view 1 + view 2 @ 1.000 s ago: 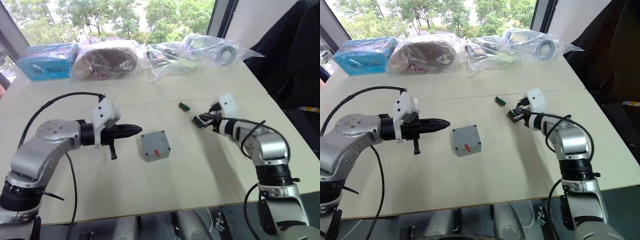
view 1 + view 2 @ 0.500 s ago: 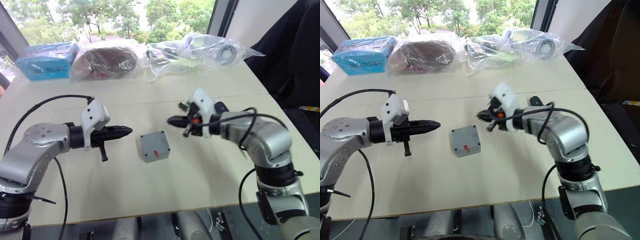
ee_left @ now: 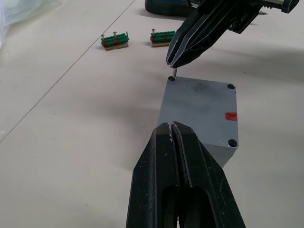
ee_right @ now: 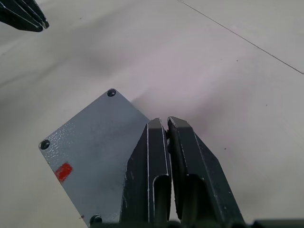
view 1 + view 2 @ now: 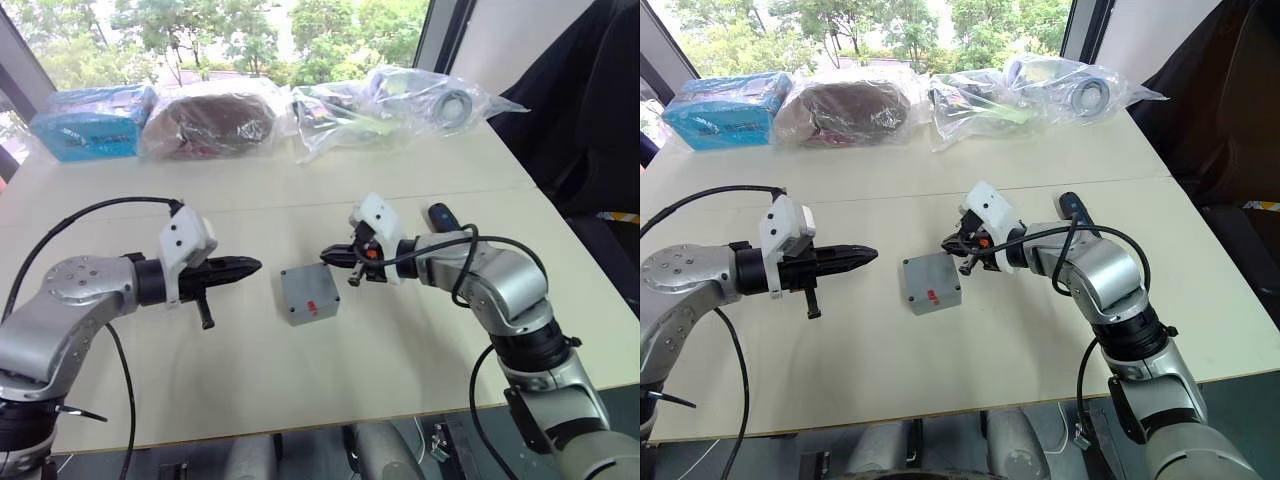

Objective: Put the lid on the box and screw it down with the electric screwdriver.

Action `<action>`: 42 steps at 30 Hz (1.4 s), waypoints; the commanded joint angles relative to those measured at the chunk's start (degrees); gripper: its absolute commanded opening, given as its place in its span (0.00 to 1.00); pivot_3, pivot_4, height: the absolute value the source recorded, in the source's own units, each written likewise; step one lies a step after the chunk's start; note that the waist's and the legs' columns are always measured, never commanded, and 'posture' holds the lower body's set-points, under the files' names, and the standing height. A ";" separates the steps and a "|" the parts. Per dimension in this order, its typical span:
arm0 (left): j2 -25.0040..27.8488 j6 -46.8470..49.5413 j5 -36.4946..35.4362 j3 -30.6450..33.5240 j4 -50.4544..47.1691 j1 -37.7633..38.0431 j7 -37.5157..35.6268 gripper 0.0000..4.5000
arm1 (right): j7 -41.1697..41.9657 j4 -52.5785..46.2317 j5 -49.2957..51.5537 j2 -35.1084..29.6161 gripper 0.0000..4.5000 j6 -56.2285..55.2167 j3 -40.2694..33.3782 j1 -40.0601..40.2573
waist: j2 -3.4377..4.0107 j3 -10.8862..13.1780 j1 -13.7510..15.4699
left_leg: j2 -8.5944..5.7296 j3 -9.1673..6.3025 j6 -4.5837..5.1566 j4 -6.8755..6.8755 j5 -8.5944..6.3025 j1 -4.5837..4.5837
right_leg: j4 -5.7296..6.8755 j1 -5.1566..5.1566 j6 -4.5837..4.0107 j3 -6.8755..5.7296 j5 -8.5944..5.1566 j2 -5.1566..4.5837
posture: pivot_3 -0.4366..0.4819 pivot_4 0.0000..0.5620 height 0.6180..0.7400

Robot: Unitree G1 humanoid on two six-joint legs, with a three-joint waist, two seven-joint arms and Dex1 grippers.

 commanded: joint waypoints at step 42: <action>-1.07 -2.92 -5.66 -2.90 -3.07 -4.84 -4.74 0.00 | 8.36 8.58 -4.13 -24.02 0.99 11.65 -4.65 -13.00 | 0.01 0.01 0.12 | -0.05 0.05 0.00 0.04 0.00 -0.01 | -0.11 0.05 -0.07 0.02 -0.03 -0.05 | 0.48 0.27 1.00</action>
